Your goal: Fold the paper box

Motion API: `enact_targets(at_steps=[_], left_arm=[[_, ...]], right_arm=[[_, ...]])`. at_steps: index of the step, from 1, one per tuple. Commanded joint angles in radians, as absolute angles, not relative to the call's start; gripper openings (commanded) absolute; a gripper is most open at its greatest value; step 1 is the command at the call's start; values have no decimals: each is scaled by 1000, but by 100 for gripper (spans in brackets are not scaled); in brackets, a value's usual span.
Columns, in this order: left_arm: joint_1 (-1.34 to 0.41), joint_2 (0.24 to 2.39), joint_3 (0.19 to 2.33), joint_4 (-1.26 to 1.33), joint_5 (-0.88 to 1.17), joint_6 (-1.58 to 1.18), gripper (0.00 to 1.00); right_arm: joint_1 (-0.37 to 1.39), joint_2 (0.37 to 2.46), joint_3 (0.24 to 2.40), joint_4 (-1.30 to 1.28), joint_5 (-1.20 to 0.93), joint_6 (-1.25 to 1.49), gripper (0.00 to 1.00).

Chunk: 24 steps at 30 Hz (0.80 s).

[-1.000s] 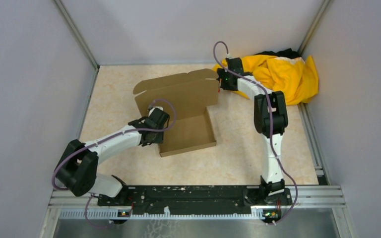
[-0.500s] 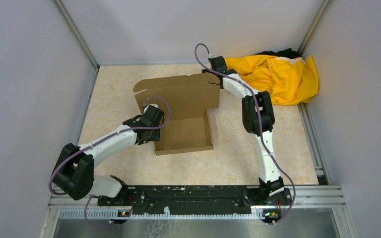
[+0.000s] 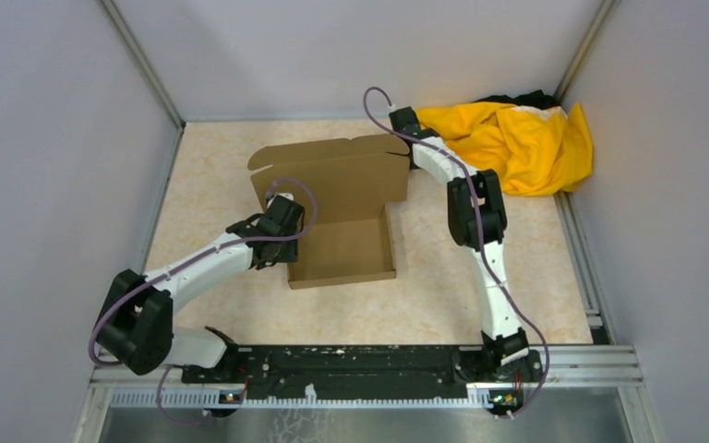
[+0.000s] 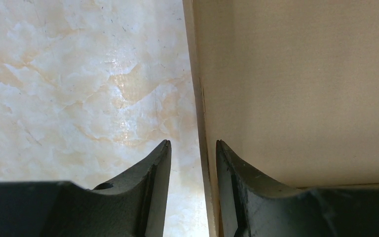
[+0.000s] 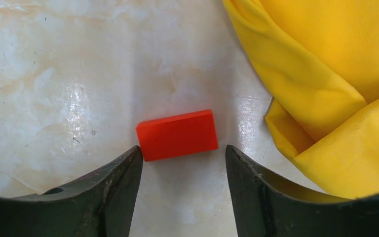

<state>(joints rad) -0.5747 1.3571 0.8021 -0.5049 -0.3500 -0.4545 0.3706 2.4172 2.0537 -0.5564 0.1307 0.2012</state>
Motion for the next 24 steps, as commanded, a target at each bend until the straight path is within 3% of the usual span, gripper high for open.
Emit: enact_targets(at_steps=[1,3,7,24], left_arm=[[-567,1329,799,-495,-337,-444,45],[-565,1327,802,-499,-340,-442,45],[-564,1320,802,-502,-341,-438,44],[-564,1302,800,-494,-310,-435,43]], right_arm=[[374,2450,2113,-572,142,199,59],[375,2466,2134,-581,136,201,56],[379,2487,2157,-595,135,202,39],[374,2079,1618,-419,165,213,27]])
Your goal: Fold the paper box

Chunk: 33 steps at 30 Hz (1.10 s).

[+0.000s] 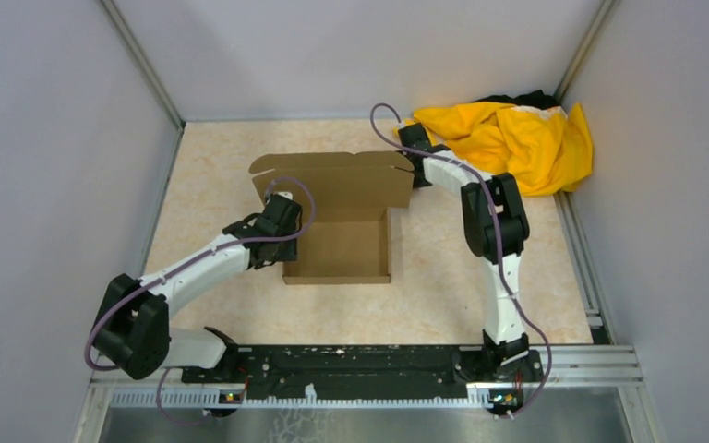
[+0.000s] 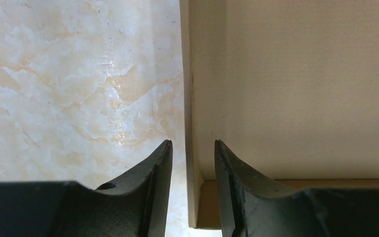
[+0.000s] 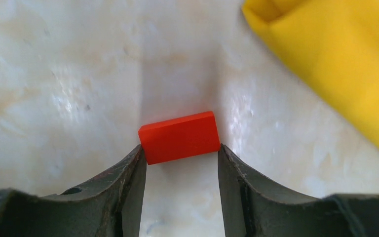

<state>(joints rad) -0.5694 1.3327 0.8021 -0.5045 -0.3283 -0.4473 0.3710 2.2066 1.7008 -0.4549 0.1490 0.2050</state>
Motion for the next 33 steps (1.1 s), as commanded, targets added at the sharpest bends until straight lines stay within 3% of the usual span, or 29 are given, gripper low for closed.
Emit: enact_targets(at_steps=[1,10,23,33], left_arm=[[-563,1301,799,-494,-310,-434,43],[-563,1295,799,-483,-305,-436,44],[-574,1275,772,-436,-231,-466,44],[-719,1376,800,-360,-288,-530,43]], right_arm=[[373,2058,1579,-417,169,215,27],[336,1831,1316,-415,203,241,29],[268,1581,1202,-507,211,253,31],[428,1343,1159,-631,243,268,31]])
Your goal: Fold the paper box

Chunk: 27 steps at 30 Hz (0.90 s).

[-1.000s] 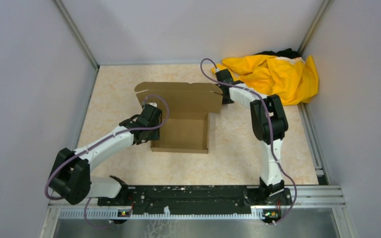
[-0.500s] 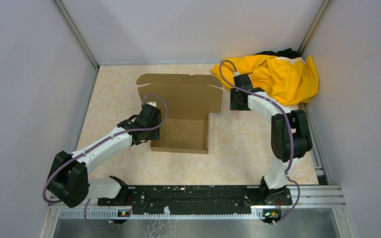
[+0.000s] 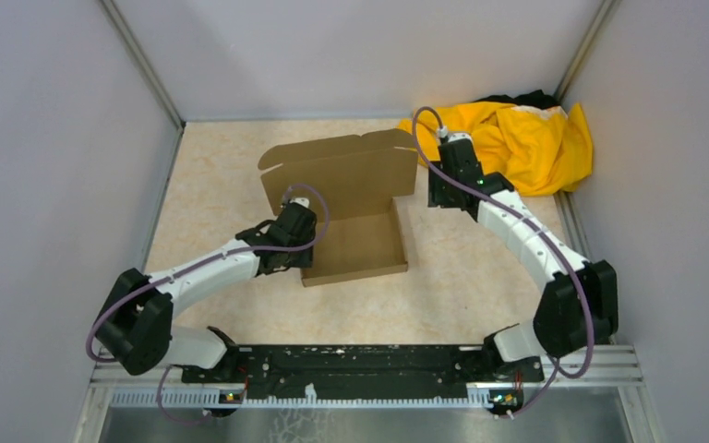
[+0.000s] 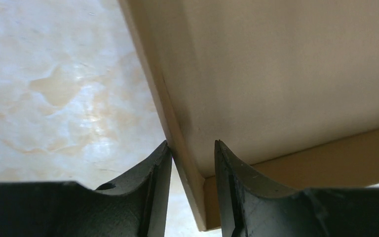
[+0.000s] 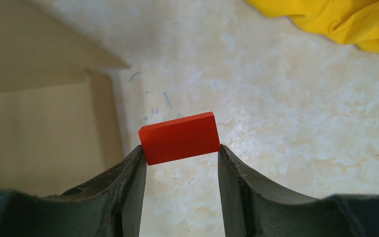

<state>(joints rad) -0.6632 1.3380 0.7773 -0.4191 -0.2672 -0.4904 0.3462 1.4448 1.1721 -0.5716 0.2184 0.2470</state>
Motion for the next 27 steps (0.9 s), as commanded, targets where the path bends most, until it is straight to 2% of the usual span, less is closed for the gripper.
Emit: enact_targets(at_steps=[1,9,13,19,24,27], left_arm=[[-732,1391,806,-356,-292,-533,43],[-756,1472,861,-312,-321,-503,43],[-757,1470,893,-329,-327,-487,44],[-758,1390,863,-362,-340,-483,51],[-757,1325,827,-401,-348,-501,55],[-756,1298,812,-419,-358,-504,56]], right_arm=[[446,1323,1157,-644,249,276,31],[650,1255,1147,-655,261,362,31],[708,1324,1149,-578,243,397,31],[745,1515,1221,-459,217,395,32],[763,1677,1309,-406,201,350,43],[773,1709,1348,-428,215,328,57]])
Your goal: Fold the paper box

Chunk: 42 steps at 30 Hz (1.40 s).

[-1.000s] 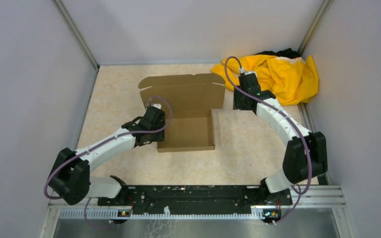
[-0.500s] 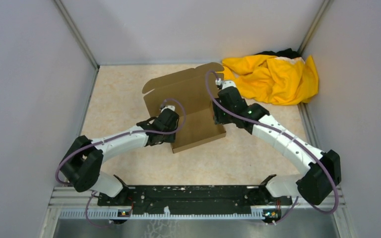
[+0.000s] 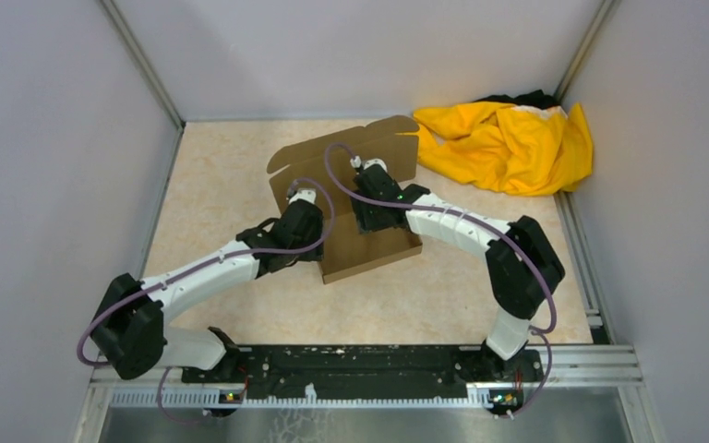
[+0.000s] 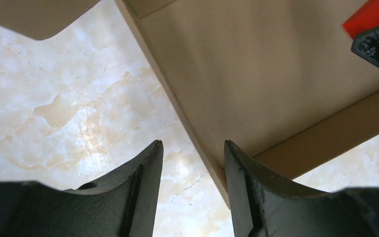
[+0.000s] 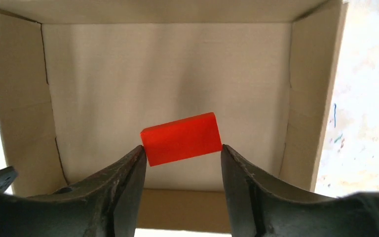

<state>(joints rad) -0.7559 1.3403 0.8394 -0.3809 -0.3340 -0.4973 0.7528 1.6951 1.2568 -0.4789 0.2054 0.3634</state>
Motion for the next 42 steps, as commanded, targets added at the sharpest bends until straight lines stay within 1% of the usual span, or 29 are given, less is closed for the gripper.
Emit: enact_targets(at_steps=[1,3,6,10,15,19,22,28,33,36,42], left_arm=[[-756,1292,814,-430,-365,-505,56],[-756,1274,819,-446,-382,-504,57],[-750,1256,835,-448,-399,-489,58],[-728,1255,892,-481,-408,-460,58],[-698,1258,989,-522,-433,-374,61],[-668,1259,1049,-541,-462,-308,63],[-644,1261,1078,-543,-466,-277,64],[-608,1232,1113,-537,-451,-225,64],[-597,1224,1137,-562,-474,-190,65],[-590,1219,1137,-539,-455,-145,65],[-580,1217,1131,-518,-441,-99,65]], right_arm=[[776,1696,1346,-427,225,320,61],[779,1653,1347,-428,227,297,64],[776,1600,1382,-464,214,242,72],[749,1582,1475,-532,92,109,73],[566,1543,1541,-540,-145,-9,72],[411,1500,1564,-536,-276,-85,72],[329,1491,1557,-518,-324,-164,74],[219,1572,1548,-403,-552,-241,75],[199,1670,1584,-386,-634,-334,75],[194,1726,1628,-402,-680,-402,75],[181,1818,1759,-489,-693,-508,75]])
